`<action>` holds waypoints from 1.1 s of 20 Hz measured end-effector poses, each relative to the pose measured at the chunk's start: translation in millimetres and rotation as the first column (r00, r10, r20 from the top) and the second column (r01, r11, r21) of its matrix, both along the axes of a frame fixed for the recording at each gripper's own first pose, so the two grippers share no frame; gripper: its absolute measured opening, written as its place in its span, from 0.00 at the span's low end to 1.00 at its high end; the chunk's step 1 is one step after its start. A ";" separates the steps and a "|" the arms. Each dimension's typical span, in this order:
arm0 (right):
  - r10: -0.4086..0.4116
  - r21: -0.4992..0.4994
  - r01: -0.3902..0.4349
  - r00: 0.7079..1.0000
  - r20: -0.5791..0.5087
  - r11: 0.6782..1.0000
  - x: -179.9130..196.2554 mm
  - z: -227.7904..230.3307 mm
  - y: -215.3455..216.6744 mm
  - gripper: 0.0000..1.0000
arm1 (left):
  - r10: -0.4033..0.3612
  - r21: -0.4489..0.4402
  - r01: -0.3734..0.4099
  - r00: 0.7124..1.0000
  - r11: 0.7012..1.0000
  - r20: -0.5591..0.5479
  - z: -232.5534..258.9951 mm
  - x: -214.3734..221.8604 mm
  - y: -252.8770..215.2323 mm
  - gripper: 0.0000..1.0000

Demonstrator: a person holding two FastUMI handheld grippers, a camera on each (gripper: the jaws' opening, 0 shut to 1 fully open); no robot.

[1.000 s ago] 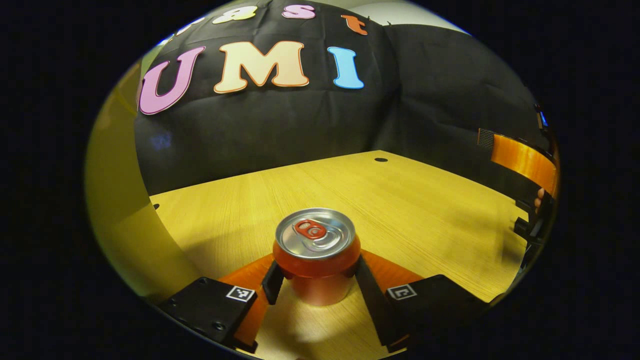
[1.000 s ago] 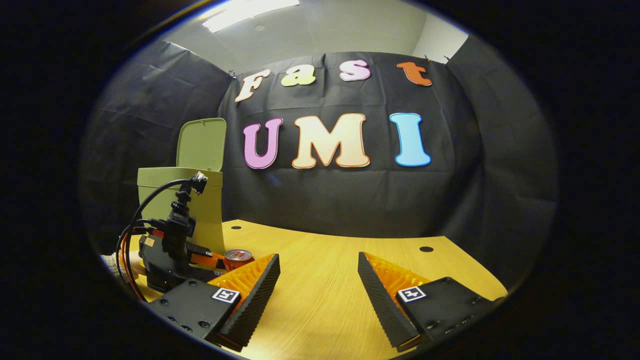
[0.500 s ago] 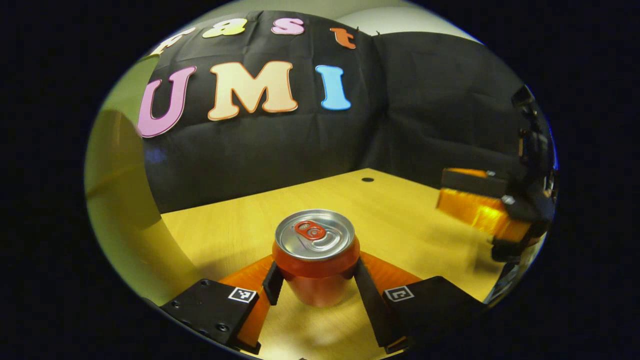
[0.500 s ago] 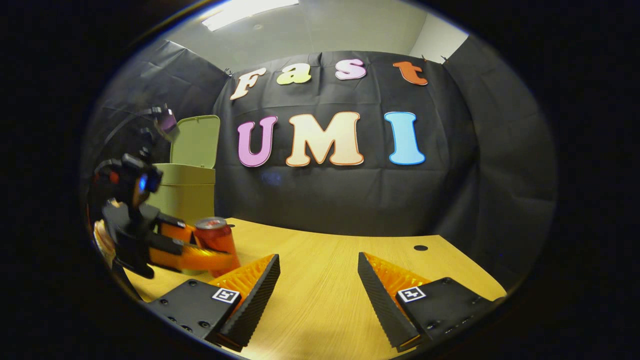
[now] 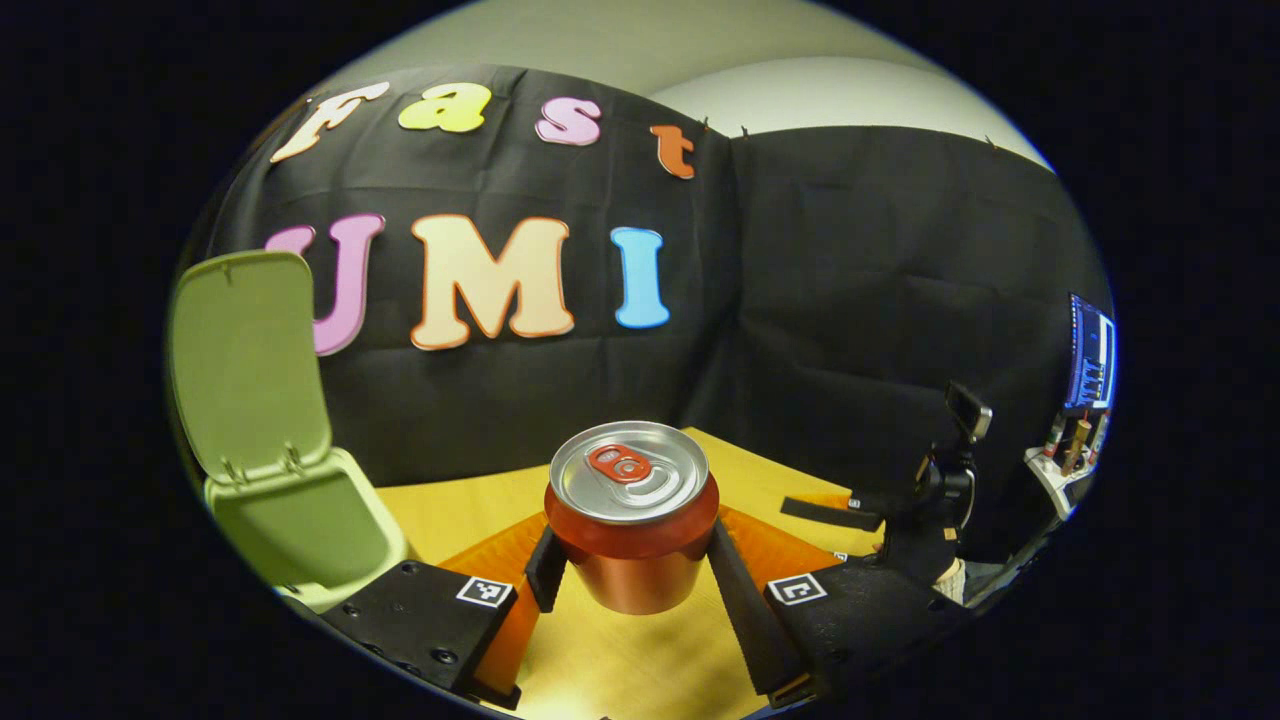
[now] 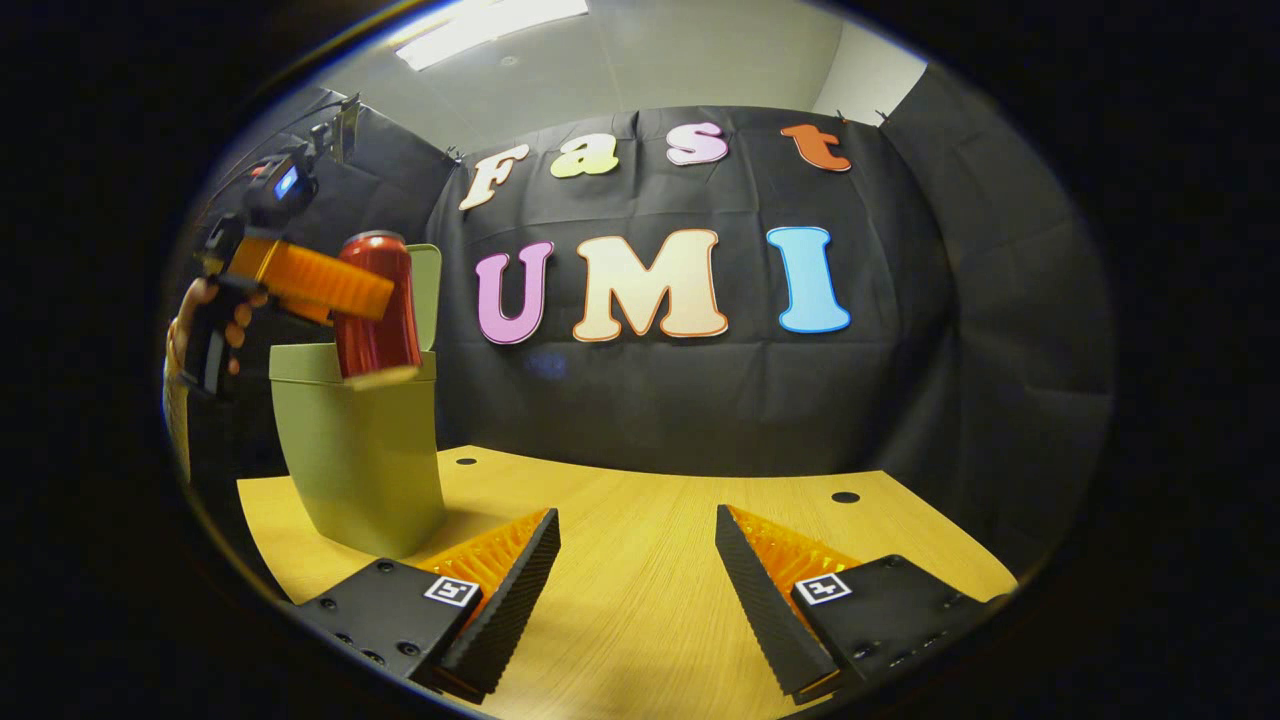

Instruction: Press the lid of the desktop garbage bin to open it, pick up the crumpled paper on the desktop and throw it into the bin, then pick up the pop can on the desktop and drop it into the bin, and finally close the garbage bin lid.

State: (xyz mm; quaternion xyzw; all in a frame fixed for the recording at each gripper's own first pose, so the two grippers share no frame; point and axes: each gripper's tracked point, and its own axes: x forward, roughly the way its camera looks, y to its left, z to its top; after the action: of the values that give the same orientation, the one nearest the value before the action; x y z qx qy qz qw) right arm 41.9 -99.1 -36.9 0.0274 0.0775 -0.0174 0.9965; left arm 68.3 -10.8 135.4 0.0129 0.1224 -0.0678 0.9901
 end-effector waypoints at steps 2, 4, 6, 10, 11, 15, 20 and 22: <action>-0.002 -0.006 0.002 1.000 -0.005 1.000 -1.1 -2.1 -0.6 0.98 | 0.059 0.030 -0.061 0.997 0.998 0.042 30.4 -4.8 28.8 0.77; 0.002 0.001 -0.002 1.000 -0.002 1.000 -2.0 -1.4 1.5 0.98 | 0.137 0.068 -0.143 0.987 0.987 0.086 54.9 -8.2 65.7 0.77; 0.007 0.007 -0.007 1.000 0.001 1.000 -1.2 0.3 3.3 0.98 | 0.223 0.086 -0.232 0.969 0.969 0.103 63.6 -12.9 104.0 0.77; 0.011 0.018 -0.011 1.000 0.000 1.000 0.0 -1.3 5.7 0.98 | 0.350 0.085 -0.354 0.935 0.931 0.064 51.1 -26.4 163.6 0.77; 0.013 0.024 -0.013 1.000 0.000 1.000 -0.1 -1.0 6.0 0.99 | 0.375 0.088 -0.378 0.926 0.921 0.048 43.9 -28.8 174.6 0.77; 0.012 0.026 -0.012 1.000 0.000 1.000 -1.1 -0.5 6.4 0.98 | 0.436 0.094 -0.431 0.900 0.897 -0.028 18.0 -40.8 204.9 0.77; 0.014 0.024 -0.014 1.000 -0.004 1.000 -2.2 -1.5 8.7 0.98 | 0.444 0.103 -0.441 0.896 0.892 -0.011 26.2 -39.9 208.4 0.82; 0.014 0.023 -0.014 1.000 -0.009 1.000 -3.0 -2.8 8.7 0.98 | 0.437 0.109 -0.435 0.900 0.894 0.011 38.3 -35.8 203.4 0.84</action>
State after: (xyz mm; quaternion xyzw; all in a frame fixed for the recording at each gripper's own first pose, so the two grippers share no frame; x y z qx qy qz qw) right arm 38.9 -90.3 -39.7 0.0381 0.0823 -0.0098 0.9958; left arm 32.5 192.6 173.6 0.0387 0.1326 0.1623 0.9770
